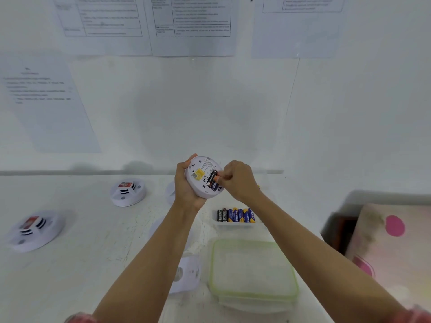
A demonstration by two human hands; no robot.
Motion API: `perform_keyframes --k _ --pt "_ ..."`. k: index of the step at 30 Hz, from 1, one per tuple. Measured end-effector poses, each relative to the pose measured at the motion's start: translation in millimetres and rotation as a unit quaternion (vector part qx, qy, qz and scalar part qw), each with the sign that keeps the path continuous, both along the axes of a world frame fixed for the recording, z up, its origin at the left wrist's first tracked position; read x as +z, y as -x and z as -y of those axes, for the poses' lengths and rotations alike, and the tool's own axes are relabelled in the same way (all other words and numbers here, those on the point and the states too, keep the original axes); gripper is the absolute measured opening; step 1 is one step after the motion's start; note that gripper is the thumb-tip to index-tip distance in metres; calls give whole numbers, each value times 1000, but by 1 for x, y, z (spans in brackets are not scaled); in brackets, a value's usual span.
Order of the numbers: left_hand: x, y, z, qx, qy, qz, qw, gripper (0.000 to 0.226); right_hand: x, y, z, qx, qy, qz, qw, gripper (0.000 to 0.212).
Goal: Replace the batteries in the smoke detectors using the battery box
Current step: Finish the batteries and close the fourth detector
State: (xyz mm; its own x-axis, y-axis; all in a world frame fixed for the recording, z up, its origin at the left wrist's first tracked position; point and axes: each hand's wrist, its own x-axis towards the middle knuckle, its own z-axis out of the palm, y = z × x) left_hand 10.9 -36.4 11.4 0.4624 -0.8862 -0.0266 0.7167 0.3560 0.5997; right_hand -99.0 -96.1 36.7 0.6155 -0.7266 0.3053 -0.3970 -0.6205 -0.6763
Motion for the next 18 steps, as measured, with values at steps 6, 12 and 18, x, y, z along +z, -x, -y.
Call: perform_keyframes --k 6,12,18 --pt "-6 -3 4 7 -7 -10 1000 21 -22 -4 -1 -13 44 -4 999 26" --pt "1 -9 6 3 11 -14 1000 22 -20 -1 0 50 80 39 995 29" --pt "15 -9 -2 -9 52 10 999 17 -4 -4 5 51 -54 134 988 35"
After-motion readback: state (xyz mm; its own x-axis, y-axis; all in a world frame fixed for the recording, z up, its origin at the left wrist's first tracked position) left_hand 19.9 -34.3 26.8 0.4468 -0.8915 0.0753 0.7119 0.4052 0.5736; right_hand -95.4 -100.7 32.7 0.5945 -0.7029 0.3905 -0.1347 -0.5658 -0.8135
